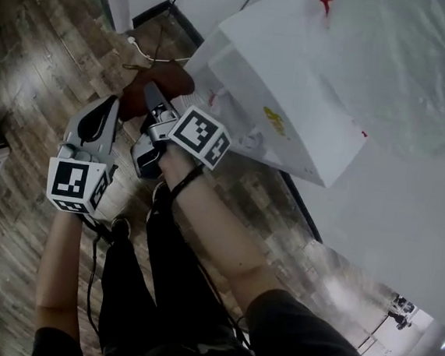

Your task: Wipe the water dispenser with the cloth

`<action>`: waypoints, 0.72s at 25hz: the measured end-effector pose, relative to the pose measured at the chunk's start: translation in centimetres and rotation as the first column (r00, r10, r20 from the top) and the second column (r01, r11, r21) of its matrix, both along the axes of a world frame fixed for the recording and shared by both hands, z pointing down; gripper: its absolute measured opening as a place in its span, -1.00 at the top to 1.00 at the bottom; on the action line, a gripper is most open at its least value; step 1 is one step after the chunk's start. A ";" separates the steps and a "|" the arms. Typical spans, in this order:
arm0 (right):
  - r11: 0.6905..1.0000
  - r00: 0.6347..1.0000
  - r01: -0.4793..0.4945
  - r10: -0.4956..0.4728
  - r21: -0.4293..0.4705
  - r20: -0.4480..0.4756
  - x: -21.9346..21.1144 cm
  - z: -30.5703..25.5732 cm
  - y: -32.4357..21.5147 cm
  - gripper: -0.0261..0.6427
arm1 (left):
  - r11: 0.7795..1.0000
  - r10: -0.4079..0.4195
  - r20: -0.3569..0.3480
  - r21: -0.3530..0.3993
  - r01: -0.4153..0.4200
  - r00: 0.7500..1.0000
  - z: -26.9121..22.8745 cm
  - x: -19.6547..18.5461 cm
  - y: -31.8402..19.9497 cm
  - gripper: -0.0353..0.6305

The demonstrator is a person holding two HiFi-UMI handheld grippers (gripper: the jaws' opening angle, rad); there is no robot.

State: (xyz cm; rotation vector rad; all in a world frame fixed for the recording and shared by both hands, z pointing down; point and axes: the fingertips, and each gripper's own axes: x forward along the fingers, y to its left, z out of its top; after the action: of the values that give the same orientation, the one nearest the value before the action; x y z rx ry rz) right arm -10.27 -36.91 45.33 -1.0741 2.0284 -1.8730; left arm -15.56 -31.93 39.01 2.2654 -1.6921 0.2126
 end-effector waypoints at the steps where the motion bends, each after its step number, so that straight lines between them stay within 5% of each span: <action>1: 1.000 1.000 -0.005 0.005 0.008 0.003 0.1 -1.0 -0.3 0.73 | 1.000 -0.004 0.001 0.005 0.004 1.000 -0.9 0.0 0.0 0.84; 18: 0.982 0.991 -0.056 0.033 0.179 0.126 0.1 -21.1 -1.6 0.73 | 0.996 0.012 -0.003 0.086 -0.012 1.000 -14.4 1.3 2.3 0.84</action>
State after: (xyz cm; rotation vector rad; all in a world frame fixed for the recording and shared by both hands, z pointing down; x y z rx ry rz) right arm -10.18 -38.52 24.19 -0.9259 2.0417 -1.6510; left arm -14.28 -29.66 24.66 2.3361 -1.7176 0.1411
